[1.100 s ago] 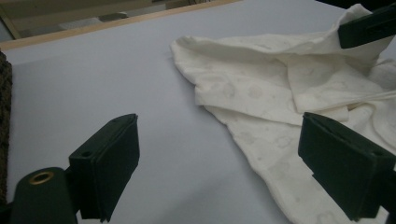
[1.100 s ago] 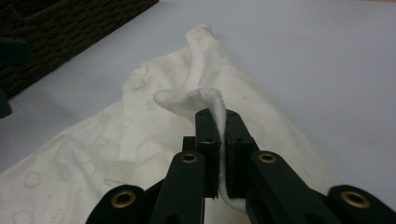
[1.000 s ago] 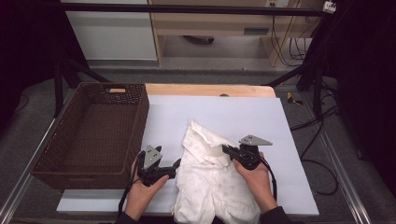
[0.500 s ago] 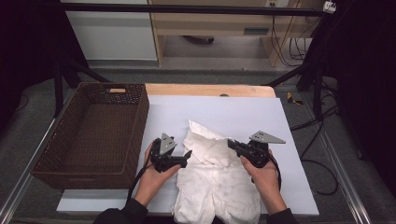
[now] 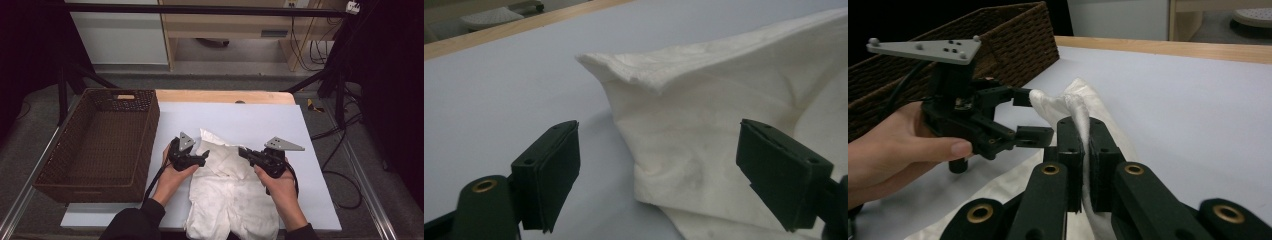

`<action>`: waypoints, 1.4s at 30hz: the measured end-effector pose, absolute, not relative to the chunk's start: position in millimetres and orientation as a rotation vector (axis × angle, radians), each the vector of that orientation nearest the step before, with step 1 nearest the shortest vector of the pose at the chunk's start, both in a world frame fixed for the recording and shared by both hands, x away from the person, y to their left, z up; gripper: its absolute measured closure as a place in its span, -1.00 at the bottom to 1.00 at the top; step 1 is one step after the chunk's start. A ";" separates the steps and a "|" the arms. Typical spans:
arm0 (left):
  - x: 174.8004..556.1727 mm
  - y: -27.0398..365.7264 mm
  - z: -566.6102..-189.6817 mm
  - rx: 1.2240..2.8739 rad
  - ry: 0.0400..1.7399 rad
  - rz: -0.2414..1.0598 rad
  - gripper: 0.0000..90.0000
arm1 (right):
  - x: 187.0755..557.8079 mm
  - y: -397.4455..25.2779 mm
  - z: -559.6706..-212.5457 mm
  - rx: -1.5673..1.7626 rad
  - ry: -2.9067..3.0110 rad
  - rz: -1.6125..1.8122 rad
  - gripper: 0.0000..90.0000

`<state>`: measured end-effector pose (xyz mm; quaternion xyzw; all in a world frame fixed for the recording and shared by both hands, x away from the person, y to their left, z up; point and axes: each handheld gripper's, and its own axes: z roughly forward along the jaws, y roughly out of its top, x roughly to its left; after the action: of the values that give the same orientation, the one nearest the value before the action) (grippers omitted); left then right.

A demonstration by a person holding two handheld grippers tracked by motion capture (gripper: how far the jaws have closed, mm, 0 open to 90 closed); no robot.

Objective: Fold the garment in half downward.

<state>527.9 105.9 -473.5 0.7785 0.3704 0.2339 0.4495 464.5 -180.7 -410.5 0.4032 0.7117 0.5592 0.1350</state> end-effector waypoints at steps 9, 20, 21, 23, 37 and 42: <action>531.1 110.0 -472.1 1.896 0.929 0.594 -0.57 | 447.1 -185.5 -402.8 1.157 2.063 1.652 0.93; 541.0 110.3 -469.5 1.871 0.912 0.644 -0.50 | 443.3 -198.4 -400.0 1.177 2.040 1.663 0.93; 541.4 110.3 -468.4 1.871 0.910 0.647 -0.50 | 443.5 -199.2 -400.8 1.179 2.041 1.662 0.93; 541.1 108.9 -465.9 1.880 0.887 0.654 -0.50 | 443.6 -200.1 -401.9 1.187 2.040 1.660 0.93; 534.8 97.4 -447.1 1.927 0.771 0.650 -0.12 | 443.0 -203.5 -401.5 1.185 2.043 1.655 0.93; 533.6 97.2 -445.6 1.923 0.771 0.656 0.30 | 444.9 -206.5 -400.4 1.192 2.031 1.653 0.93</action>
<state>533.6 97.2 -445.6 0.7831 0.3142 0.2671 0.4655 444.9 -206.5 -400.4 0.4107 0.6998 0.5695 0.1316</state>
